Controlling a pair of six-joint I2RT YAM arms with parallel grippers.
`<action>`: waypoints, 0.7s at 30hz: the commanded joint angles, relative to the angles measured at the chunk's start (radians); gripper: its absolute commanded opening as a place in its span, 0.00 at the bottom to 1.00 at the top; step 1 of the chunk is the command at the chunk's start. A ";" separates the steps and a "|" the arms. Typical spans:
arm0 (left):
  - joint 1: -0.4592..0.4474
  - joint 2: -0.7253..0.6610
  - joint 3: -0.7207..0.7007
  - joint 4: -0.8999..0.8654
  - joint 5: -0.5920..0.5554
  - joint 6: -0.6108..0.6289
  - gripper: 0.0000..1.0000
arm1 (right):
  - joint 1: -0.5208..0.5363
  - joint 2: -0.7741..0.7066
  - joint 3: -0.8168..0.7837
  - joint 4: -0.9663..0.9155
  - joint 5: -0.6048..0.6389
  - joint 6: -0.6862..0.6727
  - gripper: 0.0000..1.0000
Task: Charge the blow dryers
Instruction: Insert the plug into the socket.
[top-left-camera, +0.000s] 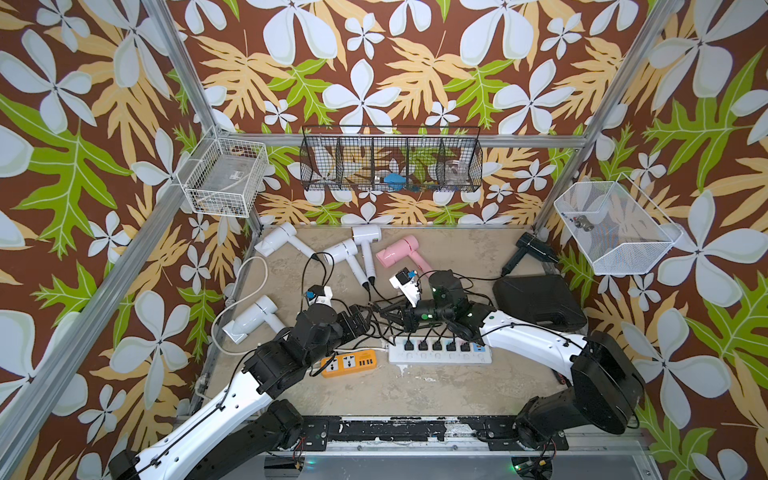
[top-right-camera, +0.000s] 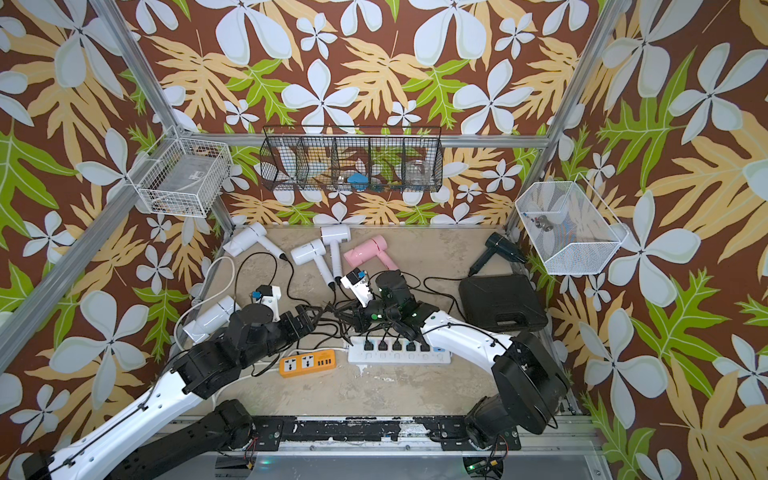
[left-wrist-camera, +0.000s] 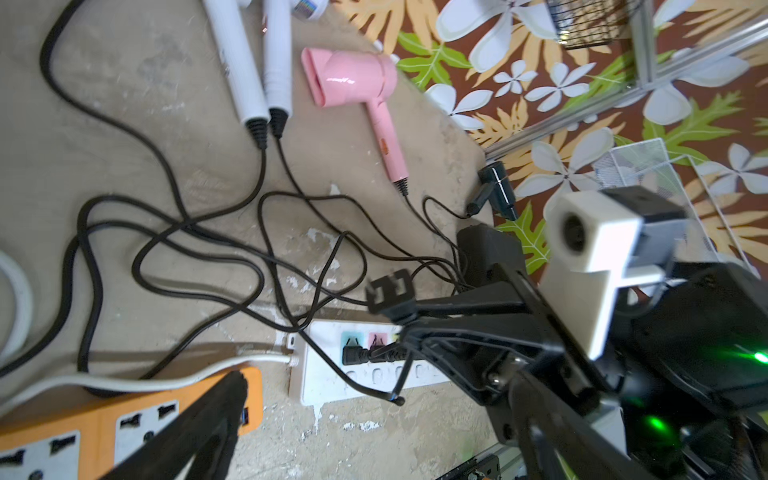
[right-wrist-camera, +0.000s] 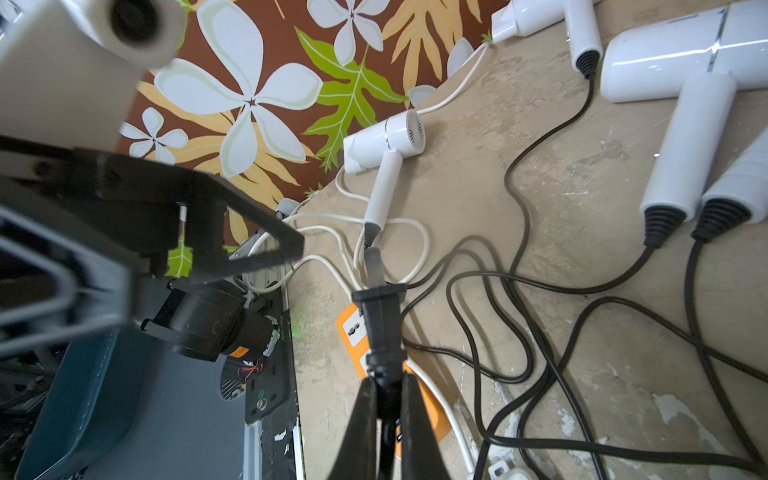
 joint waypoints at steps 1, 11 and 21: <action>0.013 -0.005 0.036 0.031 0.015 0.183 1.00 | 0.000 0.016 0.022 -0.033 -0.084 -0.015 0.00; 0.270 -0.014 -0.066 0.180 0.488 0.245 0.91 | -0.020 0.053 0.019 0.084 -0.316 0.104 0.00; 0.464 -0.051 -0.317 0.642 0.944 -0.010 0.78 | -0.056 0.069 -0.036 0.294 -0.436 0.295 0.00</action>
